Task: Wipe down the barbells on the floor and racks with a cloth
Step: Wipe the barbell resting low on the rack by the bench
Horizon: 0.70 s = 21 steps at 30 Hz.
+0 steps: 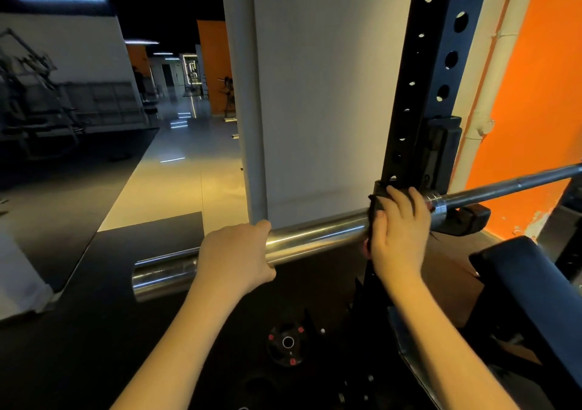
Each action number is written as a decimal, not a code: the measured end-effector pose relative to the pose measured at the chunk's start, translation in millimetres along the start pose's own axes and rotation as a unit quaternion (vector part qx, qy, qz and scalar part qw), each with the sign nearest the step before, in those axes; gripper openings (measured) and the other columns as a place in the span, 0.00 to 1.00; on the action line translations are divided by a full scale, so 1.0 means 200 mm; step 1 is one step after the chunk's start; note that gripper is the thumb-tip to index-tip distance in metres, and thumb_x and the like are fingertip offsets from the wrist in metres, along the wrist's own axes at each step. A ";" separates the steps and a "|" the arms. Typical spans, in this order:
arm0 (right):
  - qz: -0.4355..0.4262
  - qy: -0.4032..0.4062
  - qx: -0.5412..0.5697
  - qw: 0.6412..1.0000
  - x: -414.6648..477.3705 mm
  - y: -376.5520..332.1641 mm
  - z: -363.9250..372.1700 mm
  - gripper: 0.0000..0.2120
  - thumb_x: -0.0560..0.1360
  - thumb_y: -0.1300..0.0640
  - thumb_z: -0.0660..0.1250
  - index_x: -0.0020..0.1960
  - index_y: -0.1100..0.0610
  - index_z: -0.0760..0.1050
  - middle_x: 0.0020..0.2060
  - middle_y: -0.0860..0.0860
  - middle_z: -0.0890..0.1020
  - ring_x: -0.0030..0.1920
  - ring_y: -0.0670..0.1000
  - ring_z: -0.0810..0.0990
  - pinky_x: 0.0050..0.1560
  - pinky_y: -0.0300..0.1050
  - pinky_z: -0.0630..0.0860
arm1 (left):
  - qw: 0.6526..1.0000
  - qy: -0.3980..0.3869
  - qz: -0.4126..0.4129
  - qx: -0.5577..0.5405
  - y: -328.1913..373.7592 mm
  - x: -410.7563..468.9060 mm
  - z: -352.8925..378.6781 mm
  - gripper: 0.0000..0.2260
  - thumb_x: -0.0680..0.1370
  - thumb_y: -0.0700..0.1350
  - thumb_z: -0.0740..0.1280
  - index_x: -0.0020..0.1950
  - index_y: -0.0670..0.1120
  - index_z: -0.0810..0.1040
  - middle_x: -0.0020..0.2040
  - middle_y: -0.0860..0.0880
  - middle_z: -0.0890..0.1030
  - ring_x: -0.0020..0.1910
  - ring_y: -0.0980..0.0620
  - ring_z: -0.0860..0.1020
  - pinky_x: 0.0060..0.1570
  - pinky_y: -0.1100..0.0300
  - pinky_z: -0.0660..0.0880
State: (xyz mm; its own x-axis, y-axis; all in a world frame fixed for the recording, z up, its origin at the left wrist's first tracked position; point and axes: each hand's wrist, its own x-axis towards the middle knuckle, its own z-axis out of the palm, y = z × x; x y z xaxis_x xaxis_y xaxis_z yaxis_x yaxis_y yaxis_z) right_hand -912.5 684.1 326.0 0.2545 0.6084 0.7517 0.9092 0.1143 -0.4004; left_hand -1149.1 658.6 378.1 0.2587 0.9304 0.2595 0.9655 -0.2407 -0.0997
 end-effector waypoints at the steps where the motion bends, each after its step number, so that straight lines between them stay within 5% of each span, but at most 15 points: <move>1: 0.015 0.009 0.016 1.000 -0.07 -0.08 0.02 0.20 0.78 0.53 0.53 0.60 0.61 0.78 0.64 0.56 0.77 0.71 0.60 0.64 0.72 0.57 0.58 | 0.999 0.032 -0.002 0.030 0.02 -0.02 0.02 0.22 0.73 0.56 0.69 0.63 0.53 0.68 0.50 0.53 0.77 0.46 0.53 0.77 0.45 0.58 0.75; 4: -0.132 -0.059 0.015 0.989 -0.13 -0.11 -0.02 0.19 0.78 0.51 0.55 0.64 0.57 0.76 0.65 0.52 0.76 0.71 0.57 0.65 0.72 0.48 0.53 | 0.988 0.121 -0.002 0.097 0.04 -0.06 0.10 0.24 0.65 0.54 0.78 0.55 0.48 0.75 0.42 0.49 0.79 0.38 0.49 0.78 0.38 0.56 0.71; 6: -0.177 -0.090 -0.027 0.980 0.01 0.01 -0.09 0.19 0.77 0.51 0.55 0.60 0.58 0.78 0.61 0.54 0.79 0.66 0.58 0.72 0.70 0.49 0.58 | 0.986 0.136 -0.001 0.099 0.06 -0.07 0.11 0.24 0.64 0.53 0.78 0.54 0.47 0.75 0.42 0.48 0.79 0.39 0.48 0.78 0.39 0.55 0.72; 9: -0.124 -0.056 -0.062 0.989 0.10 0.06 -0.12 0.23 0.73 0.52 0.51 0.51 0.63 0.81 0.53 0.59 0.83 0.60 0.62 0.77 0.64 0.54 0.65 | 0.996 0.064 0.000 0.059 0.04 -0.06 0.03 0.24 0.74 0.59 0.68 0.64 0.52 0.66 0.56 0.52 0.76 0.53 0.51 0.76 0.53 0.56 0.73; 12: -0.042 -0.045 0.024 0.998 -0.06 -0.15 -0.05 0.21 0.76 0.51 0.52 0.57 0.59 0.79 0.58 0.53 0.80 0.67 0.55 0.69 0.69 0.53 0.62 | 0.990 -0.113 0.000 -0.083 -0.02 0.05 -0.09 0.26 0.70 0.63 0.71 0.63 0.53 0.68 0.54 0.53 0.76 0.51 0.53 0.74 0.50 0.56 0.75; 15: -0.161 -0.110 0.049 0.980 -0.03 -0.08 -0.06 0.19 0.77 0.51 0.55 0.60 0.56 0.78 0.59 0.49 0.79 0.66 0.53 0.71 0.68 0.49 0.62 | 0.977 -0.192 0.003 -0.096 -0.01 0.10 -0.09 0.29 0.68 0.60 0.73 0.64 0.51 0.71 0.53 0.52 0.76 0.49 0.53 0.75 0.50 0.56 0.76; 17: -0.157 -0.126 -0.007 0.979 0.10 0.06 -0.08 0.19 0.77 0.52 0.54 0.59 0.56 0.78 0.58 0.52 0.81 0.62 0.54 0.74 0.66 0.49 0.65 | 0.988 -0.133 -0.003 -0.073 0.01 0.08 -0.05 0.26 0.69 0.59 0.72 0.64 0.52 0.71 0.51 0.53 0.77 0.48 0.54 0.75 0.48 0.57 0.76; 21: -0.019 -0.052 -0.011 0.998 0.05 0.03 -0.03 0.22 0.76 0.53 0.51 0.60 0.59 0.77 0.60 0.56 0.80 0.66 0.57 0.71 0.69 0.56 0.64 | 0.999 0.023 -0.008 0.033 0.05 0.02 0.03 0.22 0.73 0.57 0.69 0.62 0.53 0.68 0.51 0.53 0.77 0.47 0.53 0.76 0.45 0.59 0.74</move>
State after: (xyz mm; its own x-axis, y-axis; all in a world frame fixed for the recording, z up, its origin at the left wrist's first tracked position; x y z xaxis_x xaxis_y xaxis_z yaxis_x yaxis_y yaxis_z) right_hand -902.5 686.0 333.4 0.1851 0.6820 0.7076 0.9248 0.1227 -0.3602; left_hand -1138.3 661.9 372.9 0.2450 0.9203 0.3050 0.9660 -0.2049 -0.1577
